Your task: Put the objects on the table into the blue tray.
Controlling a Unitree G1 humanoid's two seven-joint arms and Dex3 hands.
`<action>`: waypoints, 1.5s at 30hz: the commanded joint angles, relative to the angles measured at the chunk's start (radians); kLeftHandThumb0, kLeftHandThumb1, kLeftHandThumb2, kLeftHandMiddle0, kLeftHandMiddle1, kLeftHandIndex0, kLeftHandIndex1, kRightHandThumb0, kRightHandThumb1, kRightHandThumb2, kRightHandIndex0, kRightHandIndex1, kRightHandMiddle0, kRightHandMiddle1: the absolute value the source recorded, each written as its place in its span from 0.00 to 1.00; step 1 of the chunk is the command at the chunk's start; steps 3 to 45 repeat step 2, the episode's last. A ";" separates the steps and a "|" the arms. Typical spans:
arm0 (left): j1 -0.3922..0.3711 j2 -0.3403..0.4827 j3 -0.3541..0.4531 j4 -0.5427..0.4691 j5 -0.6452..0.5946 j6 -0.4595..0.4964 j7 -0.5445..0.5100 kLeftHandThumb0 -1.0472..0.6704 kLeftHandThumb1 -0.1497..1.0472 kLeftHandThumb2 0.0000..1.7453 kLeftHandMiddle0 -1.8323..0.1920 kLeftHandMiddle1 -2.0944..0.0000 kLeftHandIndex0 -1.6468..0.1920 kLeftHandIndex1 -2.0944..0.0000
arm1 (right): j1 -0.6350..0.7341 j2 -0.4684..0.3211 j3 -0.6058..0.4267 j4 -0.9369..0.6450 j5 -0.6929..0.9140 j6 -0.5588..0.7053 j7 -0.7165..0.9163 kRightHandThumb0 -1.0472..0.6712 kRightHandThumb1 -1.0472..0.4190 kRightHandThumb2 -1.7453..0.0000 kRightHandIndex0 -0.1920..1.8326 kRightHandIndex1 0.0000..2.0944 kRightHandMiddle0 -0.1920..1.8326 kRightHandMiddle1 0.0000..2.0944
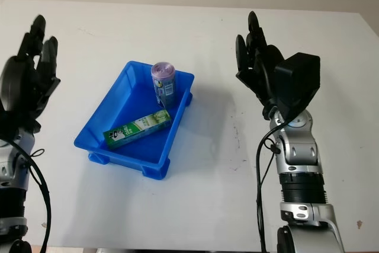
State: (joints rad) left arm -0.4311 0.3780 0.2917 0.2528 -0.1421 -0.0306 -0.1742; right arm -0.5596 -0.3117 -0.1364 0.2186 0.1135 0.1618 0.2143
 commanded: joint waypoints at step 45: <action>0.022 0.000 -0.009 -0.004 0.005 -0.006 -0.004 0.19 1.00 0.36 0.93 0.98 0.93 0.98 | -0.012 0.000 -0.006 -0.008 0.003 0.002 -0.004 0.19 0.00 0.58 0.00 0.00 0.00 0.00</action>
